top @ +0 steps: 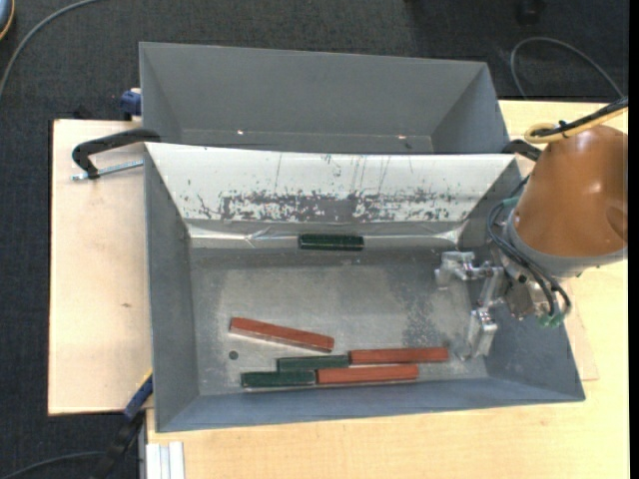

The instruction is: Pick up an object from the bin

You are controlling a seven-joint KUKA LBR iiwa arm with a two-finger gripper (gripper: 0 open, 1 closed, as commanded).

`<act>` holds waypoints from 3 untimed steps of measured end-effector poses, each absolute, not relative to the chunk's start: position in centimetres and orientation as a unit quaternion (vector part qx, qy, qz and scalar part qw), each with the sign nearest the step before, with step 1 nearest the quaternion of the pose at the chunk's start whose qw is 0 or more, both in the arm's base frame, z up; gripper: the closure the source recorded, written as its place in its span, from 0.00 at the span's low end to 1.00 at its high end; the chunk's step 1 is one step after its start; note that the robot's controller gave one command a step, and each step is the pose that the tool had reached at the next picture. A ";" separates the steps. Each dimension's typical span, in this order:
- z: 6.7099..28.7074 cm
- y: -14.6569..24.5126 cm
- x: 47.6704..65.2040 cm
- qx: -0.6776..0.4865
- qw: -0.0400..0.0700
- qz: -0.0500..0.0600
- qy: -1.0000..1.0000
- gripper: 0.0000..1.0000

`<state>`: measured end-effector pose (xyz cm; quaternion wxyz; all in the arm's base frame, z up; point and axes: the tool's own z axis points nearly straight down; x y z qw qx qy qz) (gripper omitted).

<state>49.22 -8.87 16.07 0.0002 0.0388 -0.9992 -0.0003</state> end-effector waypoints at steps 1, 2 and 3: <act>6.9 -5.6 49.5 0.180 0.001 -0.001 -0.984 0.00; 7.1 -5.7 49.6 0.180 -0.001 0.000 -0.984 1.00; 21.0 -3.3 53.3 0.220 -0.008 0.001 -0.975 1.00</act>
Offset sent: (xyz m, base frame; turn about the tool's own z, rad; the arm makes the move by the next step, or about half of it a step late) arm 0.0027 0.0313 -0.0907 -0.2857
